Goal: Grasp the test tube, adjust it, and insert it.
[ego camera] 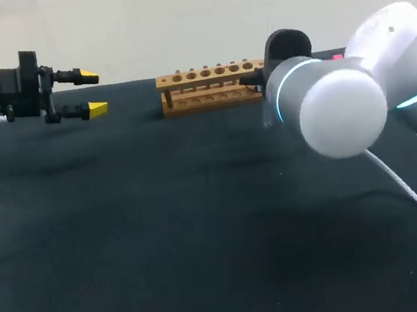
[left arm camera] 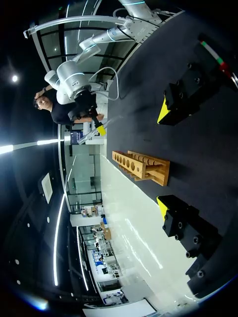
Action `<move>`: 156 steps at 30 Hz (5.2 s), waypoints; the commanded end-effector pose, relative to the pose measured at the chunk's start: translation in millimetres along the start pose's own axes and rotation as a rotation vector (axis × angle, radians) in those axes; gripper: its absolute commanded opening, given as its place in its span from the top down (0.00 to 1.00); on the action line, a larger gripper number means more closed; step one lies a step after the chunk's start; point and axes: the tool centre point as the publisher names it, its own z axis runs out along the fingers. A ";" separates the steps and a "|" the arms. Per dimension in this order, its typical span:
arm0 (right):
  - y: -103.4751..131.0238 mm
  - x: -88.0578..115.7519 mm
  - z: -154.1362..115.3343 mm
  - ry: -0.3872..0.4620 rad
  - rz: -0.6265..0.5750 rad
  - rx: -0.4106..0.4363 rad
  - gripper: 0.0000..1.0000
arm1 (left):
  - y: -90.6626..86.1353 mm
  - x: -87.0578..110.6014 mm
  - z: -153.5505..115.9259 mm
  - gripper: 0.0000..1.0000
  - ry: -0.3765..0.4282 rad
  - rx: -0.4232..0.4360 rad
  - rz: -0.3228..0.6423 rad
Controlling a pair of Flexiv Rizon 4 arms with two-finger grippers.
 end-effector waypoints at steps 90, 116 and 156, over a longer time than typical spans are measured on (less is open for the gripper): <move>59.8 -99.2 68.7 -0.582 -0.124 -0.137 1.00 | 0.3 1.1 0.0 0.00 -0.002 0.000 0.003; 56.0 -84.7 82.8 -0.572 -0.117 -0.143 1.00 | 0.3 1.1 0.0 0.00 -0.002 0.000 0.003; 43.8 -47.9 105.4 -0.506 -0.090 -0.187 1.00 | 0.3 1.1 0.0 0.00 -0.002 0.000 0.003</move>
